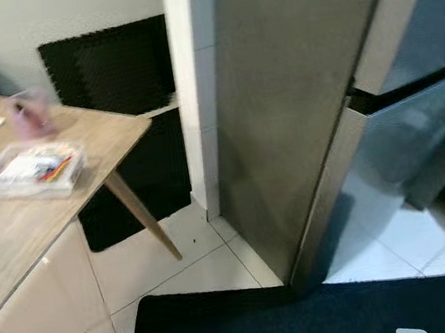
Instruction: Restocking fridge
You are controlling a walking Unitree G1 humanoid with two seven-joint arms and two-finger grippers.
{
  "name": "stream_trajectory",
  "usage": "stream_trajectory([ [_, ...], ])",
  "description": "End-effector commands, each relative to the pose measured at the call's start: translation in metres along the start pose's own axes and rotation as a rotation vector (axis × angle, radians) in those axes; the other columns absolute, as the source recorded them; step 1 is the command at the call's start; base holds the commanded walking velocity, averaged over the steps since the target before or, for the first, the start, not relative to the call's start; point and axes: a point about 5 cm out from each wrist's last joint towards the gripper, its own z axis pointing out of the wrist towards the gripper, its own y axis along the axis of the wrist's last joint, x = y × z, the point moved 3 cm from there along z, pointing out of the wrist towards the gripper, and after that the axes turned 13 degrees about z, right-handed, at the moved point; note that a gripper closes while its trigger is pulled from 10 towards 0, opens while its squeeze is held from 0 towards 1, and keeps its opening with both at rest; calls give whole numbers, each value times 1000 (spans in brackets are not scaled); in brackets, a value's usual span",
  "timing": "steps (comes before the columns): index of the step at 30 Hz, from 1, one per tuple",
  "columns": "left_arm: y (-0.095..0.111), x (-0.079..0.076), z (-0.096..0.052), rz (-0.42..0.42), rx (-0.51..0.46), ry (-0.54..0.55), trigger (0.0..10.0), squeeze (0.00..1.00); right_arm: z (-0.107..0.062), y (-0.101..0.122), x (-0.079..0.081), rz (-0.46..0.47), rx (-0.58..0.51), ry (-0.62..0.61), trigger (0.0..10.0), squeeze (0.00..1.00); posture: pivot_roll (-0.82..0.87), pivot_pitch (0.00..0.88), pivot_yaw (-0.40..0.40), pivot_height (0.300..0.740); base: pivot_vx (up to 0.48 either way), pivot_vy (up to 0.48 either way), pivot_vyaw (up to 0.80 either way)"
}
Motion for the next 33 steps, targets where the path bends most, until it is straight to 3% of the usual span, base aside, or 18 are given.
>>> stream_trajectory([
  [1, -6, -3, 0, -22, 6, -8, 10000, 0, 0, 3, 0, -9, -8, -3, 10000, 0, -42, 0, -15, 740, 0, 0, -763],
  [33, -4, 1, -1, -26, -3, 9, 10000, 0, 0, 6, 0, -21, -15, -3, 10000, 0, -41, 0, -13, 740, 0, 0, -762],
])
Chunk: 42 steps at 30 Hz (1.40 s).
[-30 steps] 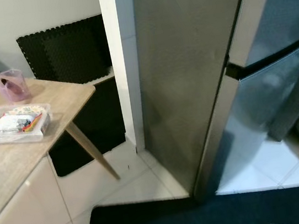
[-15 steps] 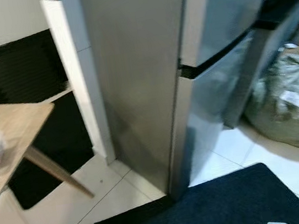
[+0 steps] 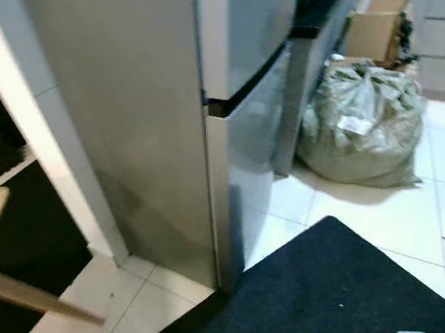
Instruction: Restocking fridge
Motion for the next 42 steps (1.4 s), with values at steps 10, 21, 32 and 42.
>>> stream_trajectory([
  [10, -6, -1, 0, -25, 18, 11, 10000, 0, 0, 4, 2, 4, -16, -4, 10000, 0, -42, 0, -14, 740, 0, 0, -665],
  [21, -7, -2, 0, -1, 31, 3, 10000, 0, 0, 5, 2, -6, -22, -4, 10000, 0, -43, 0, -15, 740, 0, 0, 0],
  [32, -11, -1, -1, 21, 42, 2, 10000, 0, 0, 5, 2, -8, -22, -5, 10000, 0, -44, 0, -15, 740, 151, 0, 0],
  [42, -12, -2, -1, 27, 46, 2, 10000, 0, 0, 5, 2, -7, -21, -5, 10000, 0, -44, 0, -14, 740, 316, 0, 0],
])
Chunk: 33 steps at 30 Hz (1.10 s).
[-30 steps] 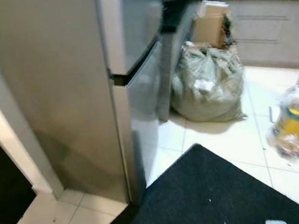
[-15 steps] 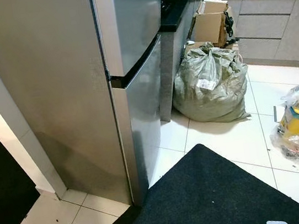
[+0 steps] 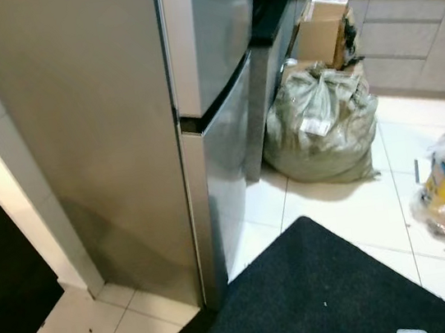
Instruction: Restocking fridge
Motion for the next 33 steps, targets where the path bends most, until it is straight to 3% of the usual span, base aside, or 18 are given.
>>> stream_trajectory([
  [1, -7, 0, -1, 0, 17, 5, 10000, 0, 0, 3, 2, -5, -8, 1, 10000, 0, -44, 0, -14, 740, 375, 0, 0],
  [16, -8, 0, -1, -1, 16, 3, 10000, 0, 0, 3, 2, -3, -8, 2, 10000, 0, -44, 0, -14, 740, 340, 0, 0],
  [23, -5, 0, -1, -19, -4, 2, 10000, 0, 0, 3, 2, -5, -6, 2, 10000, 0, -44, 0, -15, 740, 0, 0, 0],
  [33, -2, -2, -1, -9, -13, -21, 10000, 0, 0, 4, 1, -6, -9, -2, 10000, 0, -45, 0, -14, 740, 0, -439, 0],
])
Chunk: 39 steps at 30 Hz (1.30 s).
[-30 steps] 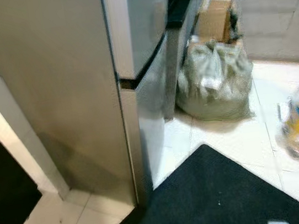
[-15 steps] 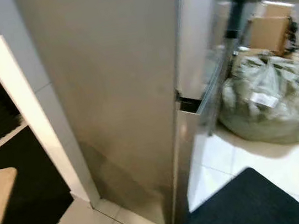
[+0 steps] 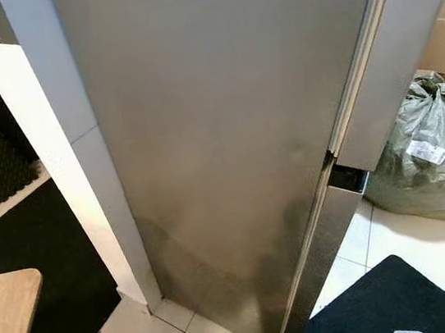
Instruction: Restocking fridge
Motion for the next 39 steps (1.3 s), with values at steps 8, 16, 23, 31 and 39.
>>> stream_trajectory([
  [8, -3, -3, 0, -12, 9, -8, 10000, 0, 0, 2, -7, -10, -4, -17, 10000, 0, -45, 0, -14, 740, 0, -424, 0],
  [16, -3, -3, 0, -20, 7, 0, 10000, 0, 0, 3, -7, -10, -5, -19, 10000, 0, -45, 0, -14, 740, 0, 0, 0],
  [23, -3, -3, 0, -22, 1, -3, 10000, 0, 0, 0, -7, -11, 3, -17, 10000, 0, -45, 0, -14, 740, 0, 0, 0],
  [31, -1, -3, 0, -15, -3, -11, 10000, 0, 0, 0, -6, -12, 3, -16, 10000, 0, -45, 0, -14, 740, 0, -425, 0],
  [39, -1, -3, 0, -22, -5, -7, 10000, 0, 0, 1, -5, -13, 3, -13, 10000, 0, -45, 0, -15, 740, 0, -448, 0],
])
